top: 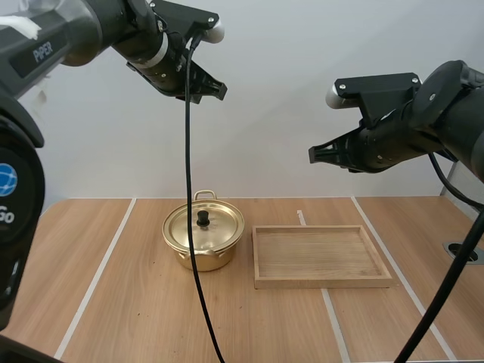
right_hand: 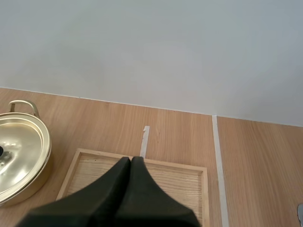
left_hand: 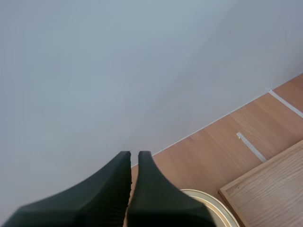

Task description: Open the pot, put the grape inside, and close it

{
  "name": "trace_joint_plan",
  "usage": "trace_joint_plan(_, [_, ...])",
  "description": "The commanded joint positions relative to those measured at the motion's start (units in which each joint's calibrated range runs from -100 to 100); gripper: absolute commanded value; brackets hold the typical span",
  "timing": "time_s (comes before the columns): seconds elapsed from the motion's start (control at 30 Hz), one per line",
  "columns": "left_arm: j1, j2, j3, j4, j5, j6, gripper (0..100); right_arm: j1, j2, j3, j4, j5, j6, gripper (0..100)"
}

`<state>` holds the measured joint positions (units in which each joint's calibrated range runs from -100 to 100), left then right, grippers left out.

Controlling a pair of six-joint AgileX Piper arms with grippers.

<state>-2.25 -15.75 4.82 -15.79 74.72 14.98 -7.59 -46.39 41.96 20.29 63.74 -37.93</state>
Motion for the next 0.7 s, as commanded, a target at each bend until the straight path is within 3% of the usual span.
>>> trace_joint_plan(0.0, [0.02,-1.65,-0.77,0.28,-1.30,-0.72,0,-0.23,-0.68,0.03,0.83,-1.27,-0.09,0])
trace_joint_plan(0.23, [0.02,-4.78,-0.83,0.28,-0.84,-0.72,0,-0.23,-0.68,0.03,3.00,-1.60,0.36,0])
trace_joint_plan(0.43, [0.02,-5.35,-0.68,-2.12,4.46,-8.73,0,-0.23,-0.57,0.03,8.71,-0.06,-0.16,0])
trace_joint_plan(0.67, [0.02,-9.46,6.17,7.74,-9.02,-23.03,0,0.77,-0.57,0.03,9.86,-7.50,-0.06,0])
